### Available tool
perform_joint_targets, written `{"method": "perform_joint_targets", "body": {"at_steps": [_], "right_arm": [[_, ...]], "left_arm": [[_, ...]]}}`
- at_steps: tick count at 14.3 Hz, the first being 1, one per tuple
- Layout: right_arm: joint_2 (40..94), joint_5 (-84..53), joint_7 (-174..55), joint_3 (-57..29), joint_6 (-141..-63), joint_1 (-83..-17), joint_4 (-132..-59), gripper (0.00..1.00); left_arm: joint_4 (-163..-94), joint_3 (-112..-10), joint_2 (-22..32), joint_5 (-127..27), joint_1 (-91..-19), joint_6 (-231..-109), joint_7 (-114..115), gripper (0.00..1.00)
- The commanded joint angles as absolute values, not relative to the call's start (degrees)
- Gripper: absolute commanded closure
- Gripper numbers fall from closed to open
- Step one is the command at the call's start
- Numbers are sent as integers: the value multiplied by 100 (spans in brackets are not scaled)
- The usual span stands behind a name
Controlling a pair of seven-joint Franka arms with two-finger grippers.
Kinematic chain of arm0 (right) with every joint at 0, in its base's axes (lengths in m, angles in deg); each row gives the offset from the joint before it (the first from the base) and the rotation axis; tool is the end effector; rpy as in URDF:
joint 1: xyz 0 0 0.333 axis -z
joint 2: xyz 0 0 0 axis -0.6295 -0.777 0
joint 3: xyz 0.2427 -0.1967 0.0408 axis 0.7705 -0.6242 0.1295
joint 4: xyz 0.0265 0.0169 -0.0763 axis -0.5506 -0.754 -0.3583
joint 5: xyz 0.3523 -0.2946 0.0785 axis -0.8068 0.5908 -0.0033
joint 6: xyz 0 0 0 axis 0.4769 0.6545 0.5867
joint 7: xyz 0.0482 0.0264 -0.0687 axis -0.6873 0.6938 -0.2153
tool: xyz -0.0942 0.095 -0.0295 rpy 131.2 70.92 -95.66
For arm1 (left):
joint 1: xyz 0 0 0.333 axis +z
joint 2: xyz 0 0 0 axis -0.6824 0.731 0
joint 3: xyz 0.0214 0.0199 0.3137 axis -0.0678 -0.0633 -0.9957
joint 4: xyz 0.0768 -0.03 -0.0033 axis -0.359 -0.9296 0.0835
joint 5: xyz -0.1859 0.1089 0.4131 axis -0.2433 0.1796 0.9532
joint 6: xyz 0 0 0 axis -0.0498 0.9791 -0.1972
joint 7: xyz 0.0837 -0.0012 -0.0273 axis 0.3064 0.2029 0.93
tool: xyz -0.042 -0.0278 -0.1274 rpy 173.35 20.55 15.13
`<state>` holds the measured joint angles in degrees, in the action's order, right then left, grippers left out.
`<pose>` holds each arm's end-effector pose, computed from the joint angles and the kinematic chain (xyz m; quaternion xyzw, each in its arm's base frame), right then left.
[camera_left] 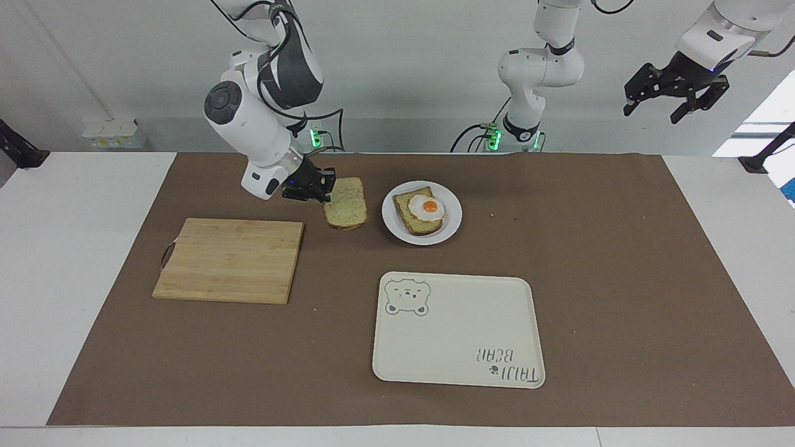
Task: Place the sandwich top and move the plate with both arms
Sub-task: 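Lift the bread slice with the right gripper and carry it over the plate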
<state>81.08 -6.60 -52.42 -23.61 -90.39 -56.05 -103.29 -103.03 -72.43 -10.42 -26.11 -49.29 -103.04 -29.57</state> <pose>0.5894 0.1946 0.4065 -0.9800 -0.0719 0.0801 0.1675 0.5567 0.0188 0.6774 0.9914 -0.1114 -0.0632 0.0276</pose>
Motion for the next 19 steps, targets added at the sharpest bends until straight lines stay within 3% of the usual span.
{"method": "perform_joint_targets", "body": {"at_steps": [1, 12, 19], "right_arm": [[8194, -1089, -4820, -2364, -9195, -5895, -10420, 100], [8203, -1696, -4106, -2320, -9467, -6635, -10499, 100], [7834, -1961, -3649, -2311, -10663, -7241, -10824, 100]], "left_arm": [[-10444, -7259, -1165, -2633, -4936, -10324, -2996, 0], [-10444, -7259, -1165, -2633, -4936, -10324, -2996, 0], [-10444, -7259, -1174, -2633, -4936, -10316, -2996, 0]]}}
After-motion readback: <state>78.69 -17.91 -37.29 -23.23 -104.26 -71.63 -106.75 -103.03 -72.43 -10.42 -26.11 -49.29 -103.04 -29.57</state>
